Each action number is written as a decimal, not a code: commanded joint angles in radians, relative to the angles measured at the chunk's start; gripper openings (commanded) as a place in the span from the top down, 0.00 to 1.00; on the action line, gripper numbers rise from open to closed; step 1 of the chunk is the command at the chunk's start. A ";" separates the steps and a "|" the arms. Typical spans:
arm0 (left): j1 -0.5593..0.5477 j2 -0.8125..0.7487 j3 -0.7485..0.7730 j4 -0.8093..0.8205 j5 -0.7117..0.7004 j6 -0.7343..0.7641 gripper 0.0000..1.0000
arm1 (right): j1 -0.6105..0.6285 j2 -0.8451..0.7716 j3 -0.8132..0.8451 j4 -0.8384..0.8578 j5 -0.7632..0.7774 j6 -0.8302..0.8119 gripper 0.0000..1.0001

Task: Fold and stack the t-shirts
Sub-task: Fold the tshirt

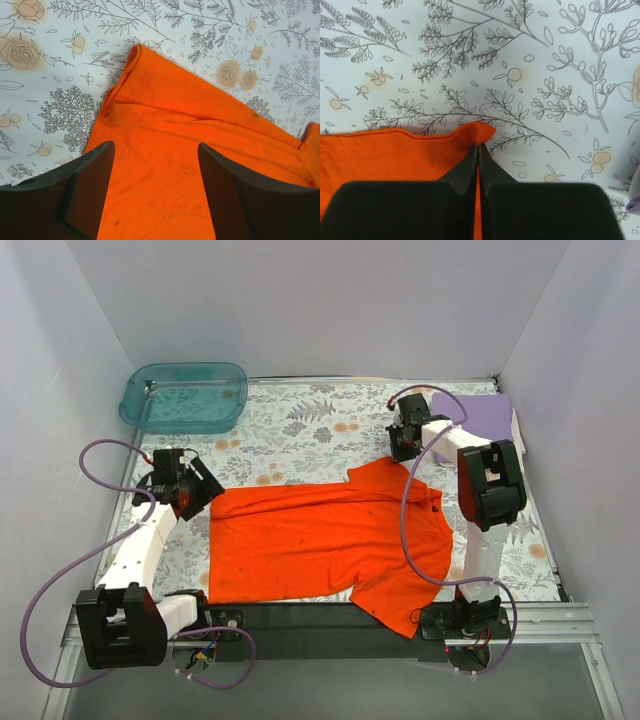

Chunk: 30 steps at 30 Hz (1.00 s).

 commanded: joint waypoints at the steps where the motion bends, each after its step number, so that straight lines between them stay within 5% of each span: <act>1: 0.003 -0.045 0.015 -0.005 0.027 0.023 0.38 | 0.019 -0.056 0.038 -0.072 0.010 -0.006 0.99; 11: 0.003 -0.116 -0.018 0.006 0.095 -0.010 0.39 | 0.057 -0.343 -0.129 -0.159 -0.094 0.043 0.99; 30: 0.003 -0.012 0.118 -0.105 -0.026 -0.077 0.39 | 0.096 -0.831 -0.626 -0.230 -0.456 0.148 0.99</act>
